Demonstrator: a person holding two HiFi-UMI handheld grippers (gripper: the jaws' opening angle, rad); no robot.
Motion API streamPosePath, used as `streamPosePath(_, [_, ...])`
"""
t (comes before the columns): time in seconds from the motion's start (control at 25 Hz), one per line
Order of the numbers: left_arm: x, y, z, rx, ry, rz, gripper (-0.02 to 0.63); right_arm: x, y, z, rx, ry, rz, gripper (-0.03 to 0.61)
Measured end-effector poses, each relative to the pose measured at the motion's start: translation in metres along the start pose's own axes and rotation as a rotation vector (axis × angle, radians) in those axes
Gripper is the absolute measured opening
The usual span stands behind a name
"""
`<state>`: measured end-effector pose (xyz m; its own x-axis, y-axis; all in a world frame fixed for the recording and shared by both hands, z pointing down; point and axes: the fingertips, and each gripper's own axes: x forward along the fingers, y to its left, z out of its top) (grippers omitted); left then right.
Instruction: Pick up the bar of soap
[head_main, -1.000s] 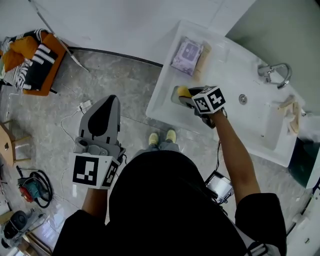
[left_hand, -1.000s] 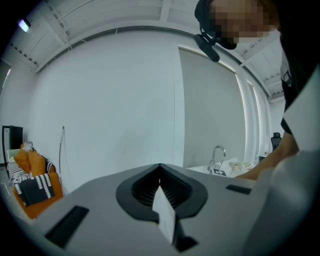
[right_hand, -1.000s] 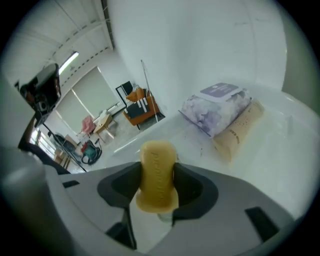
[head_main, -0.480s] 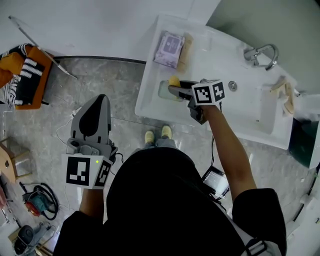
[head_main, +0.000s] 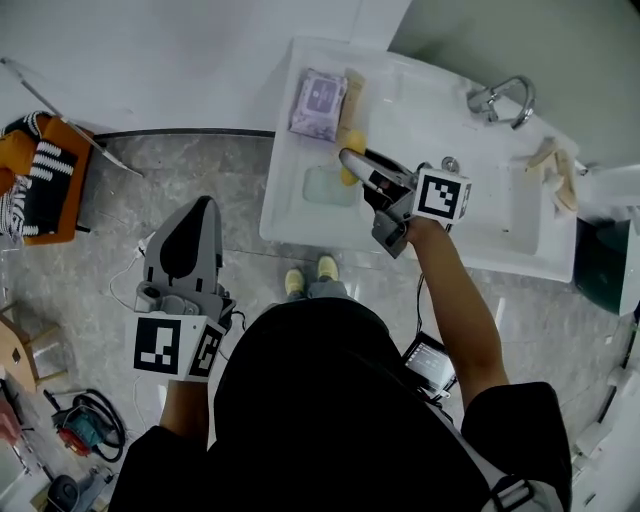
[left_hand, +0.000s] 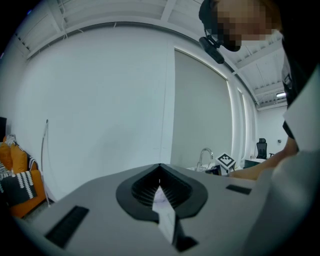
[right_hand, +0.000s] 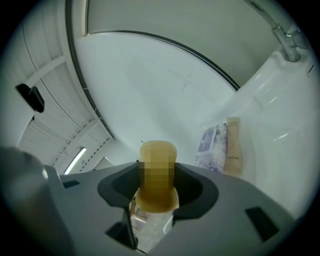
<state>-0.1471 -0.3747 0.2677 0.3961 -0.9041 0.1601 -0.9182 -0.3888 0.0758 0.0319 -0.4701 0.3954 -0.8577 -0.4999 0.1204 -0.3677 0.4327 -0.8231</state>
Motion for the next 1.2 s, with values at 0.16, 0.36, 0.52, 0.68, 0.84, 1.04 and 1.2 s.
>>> streamPosePath(0.16, [0.006,-0.005,0.003,0.001,-0.011,-0.036,0.006,-0.015,0.041,0.036,-0.030,-0.142,0.077,0.209])
streamPosePath(0.36, [0.013,-0.011,0.012,0.003,-0.029,-0.076,0.008,-0.038,0.092,0.070,-0.093,-0.276,0.140,0.209])
streamPosePath(0.52, [0.024,-0.018,0.021,0.005,-0.040,-0.105,0.007,-0.065,0.123,0.095,-0.163,-0.367,0.147,0.209])
streamPosePath(0.68, [0.034,-0.031,0.029,0.015,-0.051,-0.148,0.006,-0.100,0.144,0.115,-0.247,-0.446,0.122,0.209])
streamPosePath(0.84, [0.042,-0.044,0.039,0.033,-0.065,-0.182,0.006,-0.138,0.162,0.133,-0.379,-0.510,0.040,0.209])
streamPosePath(1.04, [0.052,-0.062,0.051,0.043,-0.086,-0.233,0.006,-0.187,0.191,0.153,-0.531,-0.601,-0.046,0.209])
streamPosePath(1.2, [0.056,-0.075,0.059,0.056,-0.100,-0.262,0.006,-0.220,0.212,0.161,-0.639,-0.649,-0.108,0.209])
